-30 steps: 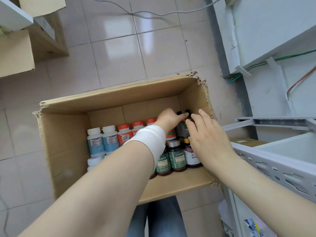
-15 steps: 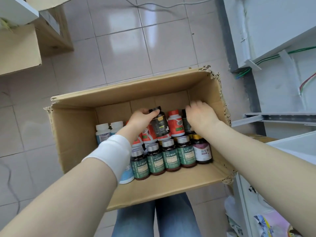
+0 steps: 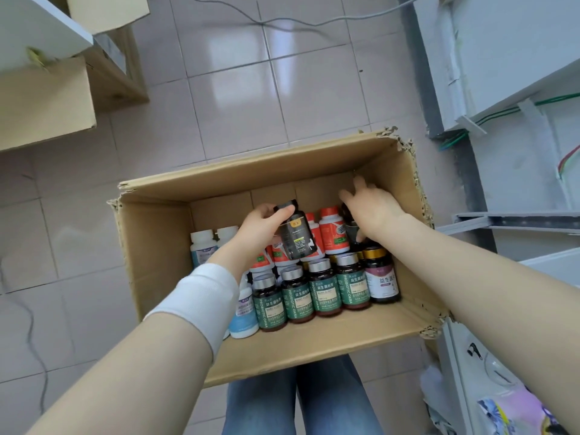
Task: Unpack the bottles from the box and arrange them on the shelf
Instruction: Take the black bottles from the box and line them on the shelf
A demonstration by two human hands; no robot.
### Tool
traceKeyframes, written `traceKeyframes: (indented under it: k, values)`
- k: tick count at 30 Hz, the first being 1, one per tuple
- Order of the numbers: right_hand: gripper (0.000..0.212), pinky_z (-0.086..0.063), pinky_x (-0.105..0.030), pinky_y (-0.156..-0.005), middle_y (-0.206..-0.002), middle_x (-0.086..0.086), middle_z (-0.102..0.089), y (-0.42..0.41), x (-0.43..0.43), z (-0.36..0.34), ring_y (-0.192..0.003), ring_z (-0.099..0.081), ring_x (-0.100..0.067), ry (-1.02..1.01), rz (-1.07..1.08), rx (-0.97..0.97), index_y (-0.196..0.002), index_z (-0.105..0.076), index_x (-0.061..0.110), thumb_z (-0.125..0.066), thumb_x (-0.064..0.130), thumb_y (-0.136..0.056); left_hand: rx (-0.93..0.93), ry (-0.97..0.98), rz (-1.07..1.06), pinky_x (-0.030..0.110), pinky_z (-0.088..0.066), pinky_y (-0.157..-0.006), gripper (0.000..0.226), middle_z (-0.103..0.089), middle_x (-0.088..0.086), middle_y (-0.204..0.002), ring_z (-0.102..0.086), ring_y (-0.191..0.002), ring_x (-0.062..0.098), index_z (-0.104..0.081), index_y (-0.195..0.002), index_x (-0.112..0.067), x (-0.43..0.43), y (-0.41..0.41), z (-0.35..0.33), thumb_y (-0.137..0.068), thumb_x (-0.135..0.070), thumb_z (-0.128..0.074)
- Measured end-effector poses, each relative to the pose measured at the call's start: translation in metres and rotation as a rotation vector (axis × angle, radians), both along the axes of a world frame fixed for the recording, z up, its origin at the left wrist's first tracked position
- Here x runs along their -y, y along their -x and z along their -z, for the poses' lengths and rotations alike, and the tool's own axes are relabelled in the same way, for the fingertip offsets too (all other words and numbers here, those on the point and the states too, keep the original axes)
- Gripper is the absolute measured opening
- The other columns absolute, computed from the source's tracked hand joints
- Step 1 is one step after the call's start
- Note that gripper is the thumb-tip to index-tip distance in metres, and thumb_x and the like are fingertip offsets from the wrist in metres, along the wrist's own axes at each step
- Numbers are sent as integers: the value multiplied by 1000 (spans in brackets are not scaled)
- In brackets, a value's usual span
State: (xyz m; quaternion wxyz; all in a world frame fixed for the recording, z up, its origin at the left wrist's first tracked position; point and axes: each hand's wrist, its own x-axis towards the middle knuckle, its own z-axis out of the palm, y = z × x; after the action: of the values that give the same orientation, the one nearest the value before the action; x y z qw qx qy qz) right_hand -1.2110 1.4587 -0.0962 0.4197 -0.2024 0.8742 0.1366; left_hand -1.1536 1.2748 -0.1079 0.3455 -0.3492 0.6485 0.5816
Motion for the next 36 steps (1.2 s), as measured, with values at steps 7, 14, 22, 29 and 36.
traceKeyframes:
  k: [7,14,22,29,36]
  values:
    - [81,-45,-41,-94,-126,-12,-52,-2,-11,-62,-116,-49,-32,399,477,-36,-130,-40,22,-85,23,-63,-58,16,-35,45,-43,-100,53,-57,13,-121,-53,-104,18,-46,-130,-9,8,0,-61,-90,-43,-54]
    - [80,-43,-32,-98,-125,-2,-47,-39,-16,-177,-116,-51,-22,916,1007,102,-136,-36,31,-76,5,-73,-189,-140,-144,44,-53,-82,22,-63,5,-90,-65,-86,25,-49,-107,-12,15,-2,-181,-95,-31,-51]
    - [51,-46,-45,-100,-116,-13,-61,-123,4,-294,-114,-58,-30,1184,1428,-68,-126,-52,4,-70,5,-78,-403,-257,74,31,-54,-63,29,-66,3,-87,-64,-72,16,-43,-115,-9,17,-24,-305,-97,-31,-46]
    - [48,-58,-34,-80,-99,-8,-66,-236,27,-395,-89,-65,-22,1456,1683,-346,-123,-54,1,-68,1,-77,-585,-450,391,29,-55,-64,12,-63,2,-89,-61,-74,15,-52,-93,-21,15,-77,-414,-95,-33,-49]
    - [38,-53,-37,-86,-86,-4,-69,-352,13,-497,-81,-65,-19,1470,1709,-699,-108,-63,3,-74,7,-72,-734,-667,618,31,-57,-64,15,-65,2,-90,-62,-75,16,-54,-94,-20,-43,-155,-526,-95,-35,-49]
